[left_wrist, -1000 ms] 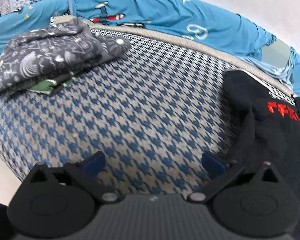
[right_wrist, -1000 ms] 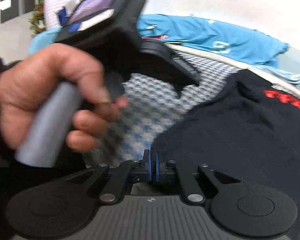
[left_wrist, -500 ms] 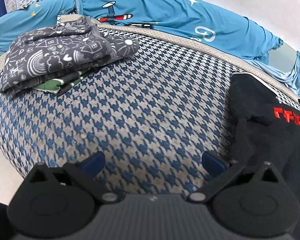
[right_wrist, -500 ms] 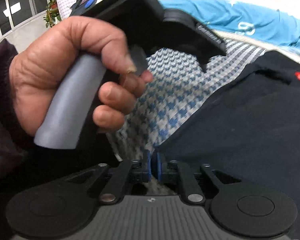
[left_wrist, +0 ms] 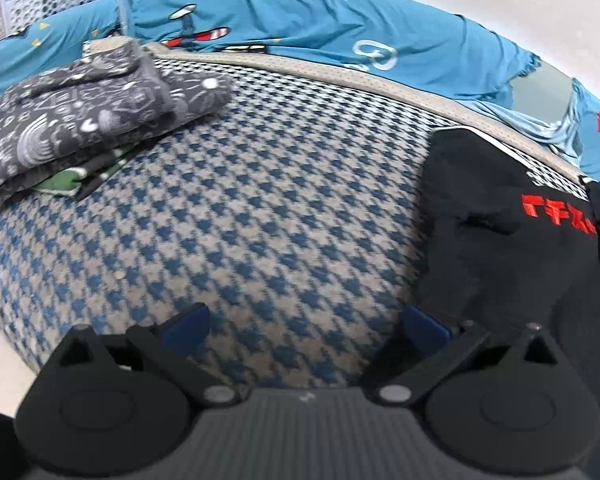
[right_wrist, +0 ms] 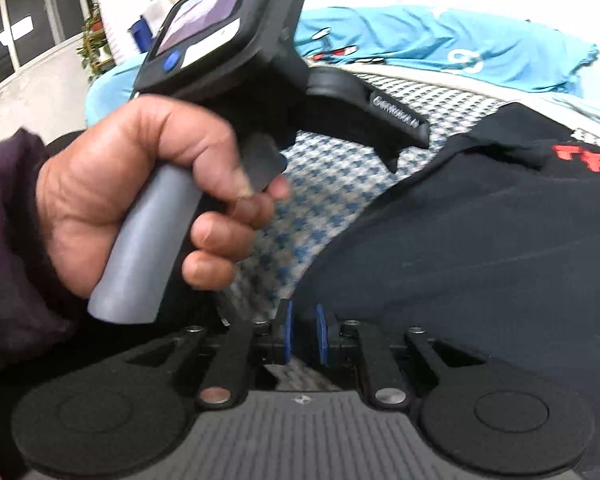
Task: Fold clothes
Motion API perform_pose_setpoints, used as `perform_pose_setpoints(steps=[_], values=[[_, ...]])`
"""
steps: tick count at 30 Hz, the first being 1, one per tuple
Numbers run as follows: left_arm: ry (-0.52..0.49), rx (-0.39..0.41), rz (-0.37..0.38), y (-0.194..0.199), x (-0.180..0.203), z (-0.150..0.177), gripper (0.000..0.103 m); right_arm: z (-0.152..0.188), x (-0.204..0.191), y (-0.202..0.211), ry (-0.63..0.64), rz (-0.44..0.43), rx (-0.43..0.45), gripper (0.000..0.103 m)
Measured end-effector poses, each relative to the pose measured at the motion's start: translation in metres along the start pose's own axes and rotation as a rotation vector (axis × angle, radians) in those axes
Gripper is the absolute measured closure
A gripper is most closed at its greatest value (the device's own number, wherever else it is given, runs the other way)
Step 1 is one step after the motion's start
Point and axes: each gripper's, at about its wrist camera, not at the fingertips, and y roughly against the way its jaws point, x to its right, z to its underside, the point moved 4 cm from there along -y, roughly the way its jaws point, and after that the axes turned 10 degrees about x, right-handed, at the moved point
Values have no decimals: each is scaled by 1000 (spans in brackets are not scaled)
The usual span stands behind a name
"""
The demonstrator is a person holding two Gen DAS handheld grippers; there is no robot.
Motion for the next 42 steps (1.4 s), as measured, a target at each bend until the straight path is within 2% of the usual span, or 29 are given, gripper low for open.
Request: perform_pose_setpoints(steps=[9, 14, 25, 27, 31, 35, 42], values=[[-9, 18, 58, -22, 37, -14, 0, -4, 49, 23, 46, 101, -28, 89], [-42, 6, 36, -41, 53, -17, 0, -7, 70, 31, 47, 143, -30, 89], [-137, 29, -75, -73, 71, -13, 1, -15, 115, 42, -45, 200, -6, 87], [-151, 34, -87, -77, 72, -13, 5, -17, 123, 45, -58, 216, 1, 87], [-185, 66, -137, -81, 74, -14, 7, -24, 143, 53, -83, 259, 24, 87], [-197, 82, -183, -89, 71, -18, 7, -29, 167, 61, -107, 315, 40, 86], [-203, 89, -223, -97, 67, -22, 0, -31, 216, 80, -193, 426, 53, 84]])
